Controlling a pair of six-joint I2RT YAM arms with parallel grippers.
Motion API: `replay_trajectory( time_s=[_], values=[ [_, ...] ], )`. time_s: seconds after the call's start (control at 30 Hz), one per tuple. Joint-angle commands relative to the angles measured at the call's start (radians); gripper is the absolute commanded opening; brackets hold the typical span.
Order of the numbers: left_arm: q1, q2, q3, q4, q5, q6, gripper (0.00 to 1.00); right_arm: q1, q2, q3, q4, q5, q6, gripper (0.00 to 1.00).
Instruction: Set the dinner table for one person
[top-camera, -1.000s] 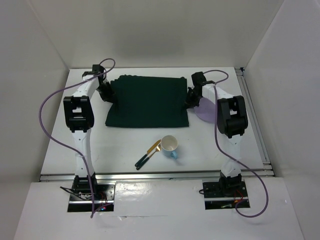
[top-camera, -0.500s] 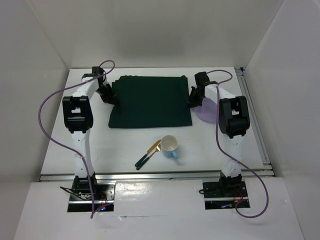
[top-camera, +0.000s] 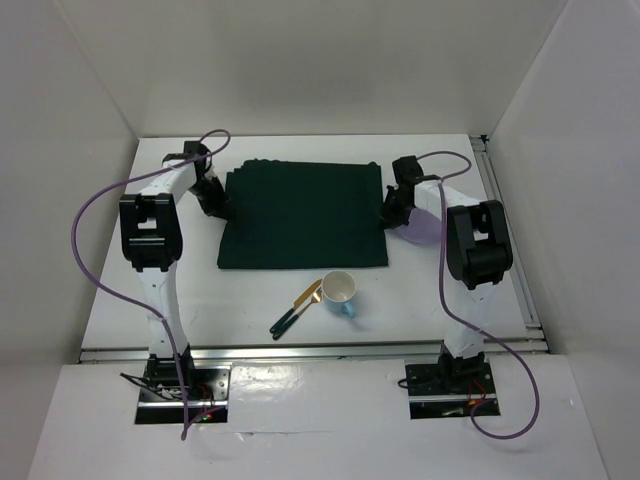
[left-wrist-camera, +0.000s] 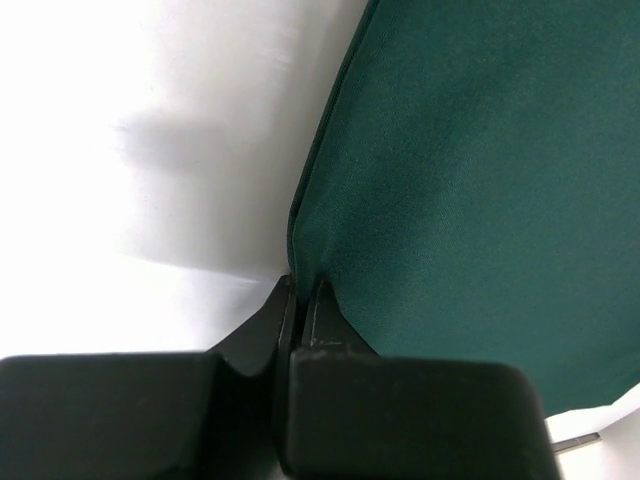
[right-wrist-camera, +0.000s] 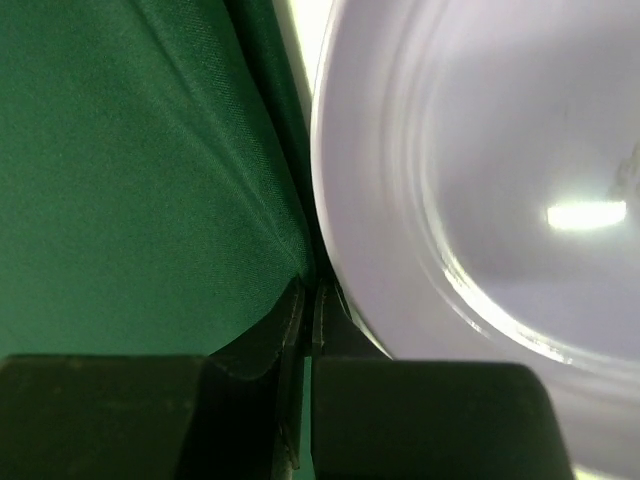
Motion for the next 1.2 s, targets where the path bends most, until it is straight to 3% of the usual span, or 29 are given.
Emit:
replay_trajectory(
  time_s=[0.0, 0.1, 0.23, 0.3, 0.37, 0.5, 0.57, 0.6, 0.73, 0.87, 1.17],
  values=[
    [-0.005, -0.062, -0.007, -0.029, -0.031, 0.036, 0.01, 0.018, -0.060, -0.036, -0.007, 0.037, 0.004, 0.00],
    [-0.005, -0.088, -0.019, -0.038, -0.049, 0.036, 0.08, 0.018, -0.060, -0.024, -0.018, 0.037, 0.004, 0.00],
    [-0.005, -0.134, -0.028, -0.050, -0.071, 0.045, 0.19, 0.018, -0.089, 0.037, -0.038, 0.005, 0.004, 0.23],
    [-0.005, -0.172, -0.028, -0.061, -0.081, 0.045, 0.28, 0.027, -0.118, 0.085, -0.058, -0.021, 0.004, 0.28],
    [-0.005, -0.198, -0.028, -0.080, -0.092, 0.054, 0.33, 0.027, -0.141, 0.125, -0.067, -0.034, 0.004, 0.42],
    [-0.005, -0.246, -0.028, -0.089, -0.092, 0.054, 0.33, 0.027, -0.220, 0.215, -0.125, -0.017, 0.004, 0.67],
    [-0.005, -0.260, -0.019, -0.099, -0.103, 0.054, 0.36, 0.009, -0.266, 0.235, -0.154, 0.025, 0.013, 0.73],
    [-0.005, -0.260, -0.019, -0.115, -0.103, 0.054, 0.36, 0.008, -0.285, 0.235, -0.165, 0.040, 0.013, 0.73],
    [-0.005, -0.296, -0.019, -0.124, -0.189, 0.054, 0.56, -0.118, -0.388, 0.084, -0.187, 0.120, 0.060, 0.84],
    [-0.005, -0.388, -0.074, -0.089, -0.215, 0.045, 0.72, -0.284, -0.475, -0.122, -0.131, 0.022, 0.060, 0.85],
    [-0.107, -0.565, -0.197, -0.067, -0.120, 0.054, 0.72, -0.439, -0.429, -0.338, 0.037, -0.150, 0.117, 0.77]
  ],
)
